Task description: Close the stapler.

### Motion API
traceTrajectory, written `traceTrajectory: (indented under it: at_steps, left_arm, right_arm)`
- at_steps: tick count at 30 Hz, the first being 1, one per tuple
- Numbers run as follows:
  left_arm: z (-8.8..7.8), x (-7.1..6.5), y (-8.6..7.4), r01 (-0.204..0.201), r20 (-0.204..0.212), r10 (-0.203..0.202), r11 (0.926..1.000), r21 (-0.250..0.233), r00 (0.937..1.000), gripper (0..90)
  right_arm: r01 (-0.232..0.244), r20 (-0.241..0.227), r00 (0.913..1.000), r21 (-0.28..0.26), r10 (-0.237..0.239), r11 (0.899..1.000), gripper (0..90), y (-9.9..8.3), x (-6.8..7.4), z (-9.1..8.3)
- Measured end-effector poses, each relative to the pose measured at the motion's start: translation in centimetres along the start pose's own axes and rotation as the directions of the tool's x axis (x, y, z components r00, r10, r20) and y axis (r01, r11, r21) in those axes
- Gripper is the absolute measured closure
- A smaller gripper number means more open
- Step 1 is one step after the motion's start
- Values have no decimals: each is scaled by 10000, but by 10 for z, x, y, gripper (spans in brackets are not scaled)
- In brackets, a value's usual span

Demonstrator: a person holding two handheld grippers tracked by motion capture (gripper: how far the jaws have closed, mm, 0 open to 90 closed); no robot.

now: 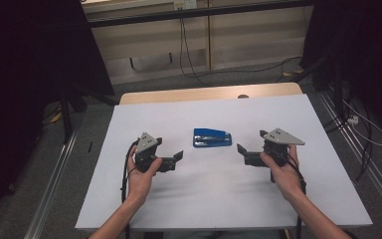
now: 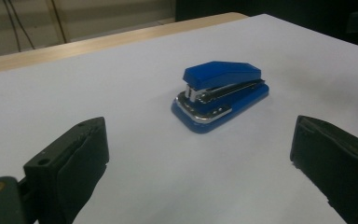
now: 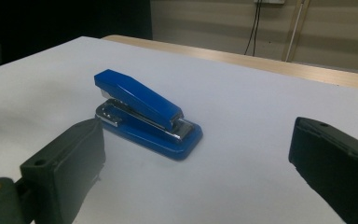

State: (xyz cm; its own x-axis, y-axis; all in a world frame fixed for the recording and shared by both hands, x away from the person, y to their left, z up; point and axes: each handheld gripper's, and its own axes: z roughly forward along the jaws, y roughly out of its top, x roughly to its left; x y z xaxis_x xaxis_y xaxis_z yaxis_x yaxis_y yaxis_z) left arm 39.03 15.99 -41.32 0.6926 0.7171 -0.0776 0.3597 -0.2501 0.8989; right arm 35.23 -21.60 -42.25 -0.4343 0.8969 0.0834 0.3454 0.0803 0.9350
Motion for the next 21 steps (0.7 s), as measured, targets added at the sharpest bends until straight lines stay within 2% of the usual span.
traceTrajectory:
  at_steps: [3,5,9,11,15,21]
  left_arm:
    - [-6,0,-2,-170,-281,167,9998,-91,9995,45]
    - [-10,0,-5,-253,-219,251,9996,-87,9994,45]
    - [-18,2,-10,403,-12,-403,9990,-167,9992,45]
    - [-24,2,-11,379,-20,-379,9991,-212,9993,44]
    - [-35,1,-13,6,-228,-12,9996,-268,9997,45]
    - [-51,7,-22,131,-453,-144,9995,-282,9989,45]
  right_arm:
    - [52,75,10000,43,-52,10000,35,-3,0,-3]
    - [106,147,9998,83,-107,9999,35,-5,-1,-6]
    - [85,319,9994,156,-90,9998,35,-8,-3,-12]
    - [44,417,9991,195,-52,9998,35,-9,-4,-17]
    - [60,660,9978,144,-69,9999,35,-12,-8,-27]
    - [-22,804,9968,112,13,9999,35,-15,-13,-39]
